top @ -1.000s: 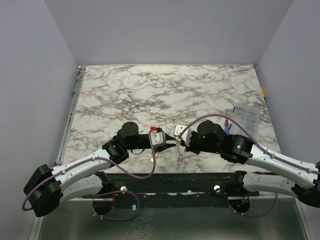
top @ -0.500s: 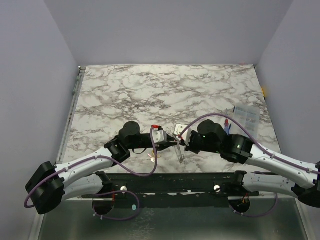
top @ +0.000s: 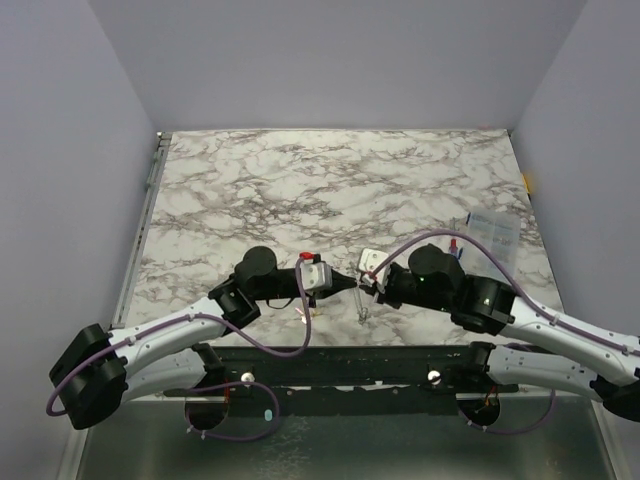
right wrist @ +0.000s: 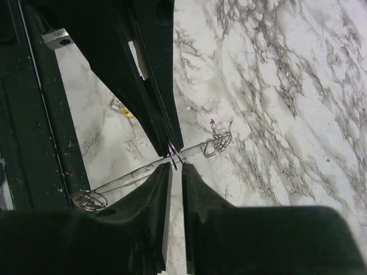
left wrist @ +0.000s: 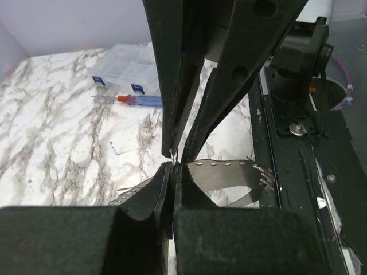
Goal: Put the keys on the keyring
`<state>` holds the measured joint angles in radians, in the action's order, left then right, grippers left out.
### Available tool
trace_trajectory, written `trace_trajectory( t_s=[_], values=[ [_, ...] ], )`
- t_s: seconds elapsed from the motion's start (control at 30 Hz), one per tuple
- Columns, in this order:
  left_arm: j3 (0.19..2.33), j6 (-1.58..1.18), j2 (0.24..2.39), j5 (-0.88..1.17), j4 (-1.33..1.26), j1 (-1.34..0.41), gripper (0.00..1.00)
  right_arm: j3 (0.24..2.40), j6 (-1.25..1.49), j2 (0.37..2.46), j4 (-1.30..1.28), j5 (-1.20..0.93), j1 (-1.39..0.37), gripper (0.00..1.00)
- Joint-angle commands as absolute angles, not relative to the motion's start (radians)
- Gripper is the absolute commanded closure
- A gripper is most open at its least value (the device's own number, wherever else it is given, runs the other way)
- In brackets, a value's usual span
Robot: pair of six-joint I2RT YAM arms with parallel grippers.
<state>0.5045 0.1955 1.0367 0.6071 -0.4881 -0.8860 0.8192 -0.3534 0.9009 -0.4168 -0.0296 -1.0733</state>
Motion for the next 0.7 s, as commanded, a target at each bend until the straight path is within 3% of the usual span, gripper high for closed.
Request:
trace_trajectory(
  t_s=[0.0,0.27,0.47,0.67],
  values=[
    [0.468,0.188,0.980,0.556,-0.626,-0.889,1.00,0.787,-0.284,0.824,-0.292,-0.014,-1.077,0.70],
    [0.415,0.167,0.917,0.546,-0.765,-0.890,1.00,0.724,-0.113,0.651,-0.202,0.112,-1.077,0.62],
    [0.384,0.088,0.877,0.570,-0.907,-0.888,1.00,0.592,0.010,0.519,-0.016,-0.041,-1.077,0.61],
    [0.355,0.006,0.869,0.585,-1.058,-0.890,1.00,0.544,0.079,0.564,0.163,-0.136,-1.077,0.64]
  ],
)
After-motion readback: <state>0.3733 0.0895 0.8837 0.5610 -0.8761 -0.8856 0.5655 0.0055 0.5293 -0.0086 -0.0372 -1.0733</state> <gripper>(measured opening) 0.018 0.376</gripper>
